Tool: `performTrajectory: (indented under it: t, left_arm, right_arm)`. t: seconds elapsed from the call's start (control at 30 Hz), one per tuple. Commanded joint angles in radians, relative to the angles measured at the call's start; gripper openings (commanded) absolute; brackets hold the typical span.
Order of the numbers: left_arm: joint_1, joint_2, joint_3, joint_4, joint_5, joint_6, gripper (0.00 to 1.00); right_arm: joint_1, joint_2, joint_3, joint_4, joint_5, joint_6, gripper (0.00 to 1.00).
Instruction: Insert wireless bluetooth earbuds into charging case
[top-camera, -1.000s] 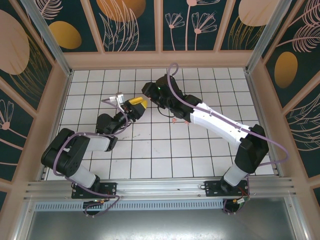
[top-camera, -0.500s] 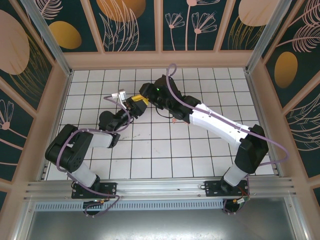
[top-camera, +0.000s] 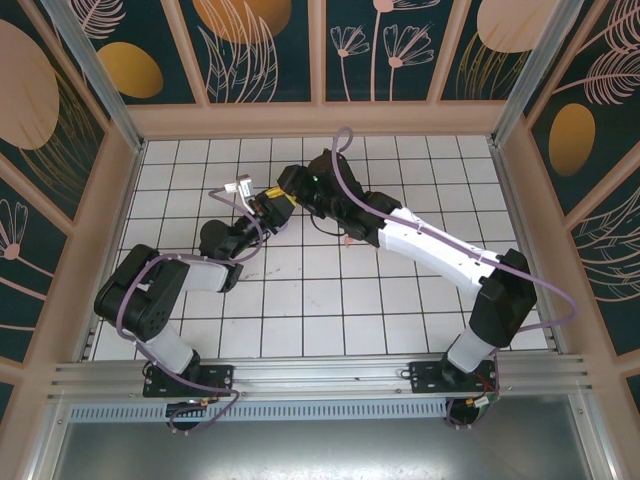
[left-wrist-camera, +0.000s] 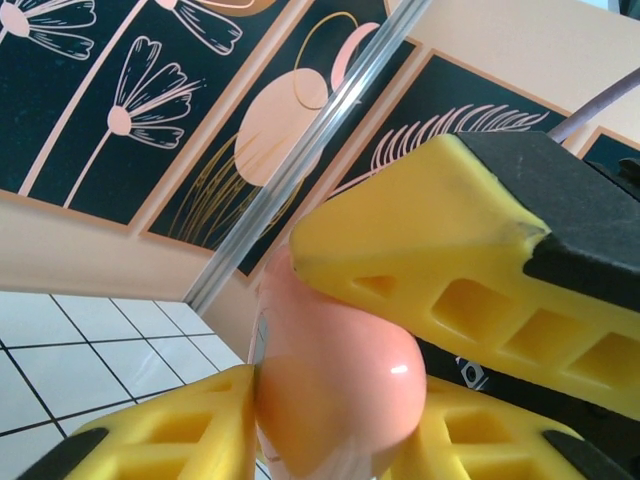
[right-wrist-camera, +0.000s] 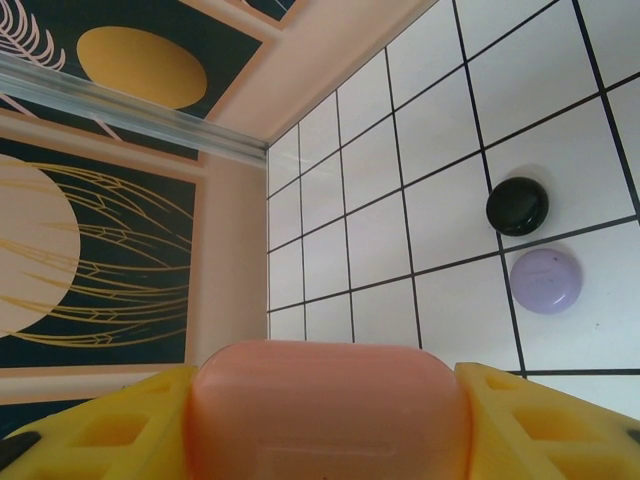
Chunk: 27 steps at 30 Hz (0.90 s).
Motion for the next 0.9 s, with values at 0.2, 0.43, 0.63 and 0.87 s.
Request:
performTrajectory:
  t: [0.2, 0.43, 0.63, 0.87]
  left_arm:
    - [0.0, 0.025, 0.028, 0.071, -0.012, -0.018, 0.16]
    - [0.0, 0.025, 0.028, 0.074, -0.003, -0.03, 0.0]
    - [0.0, -0.011, 0.032, -0.021, 0.026, -0.02, 0.0]
    - [0.0, -0.055, 0.1, -0.274, 0.182, 0.042, 0.0]
  right_arm:
    - [0.025, -0.053, 0.0, 0.039, -0.015, 0.013, 0.36]
    - [0.027, -0.065, 0.019, 0.039, 0.008, 0.001, 0.57]
    - [0.015, -0.175, -0.02, 0.071, 0.075, -0.033, 0.74]
    - [-0.037, -0.351, -0.196, 0.093, 0.054, -0.187, 0.74]
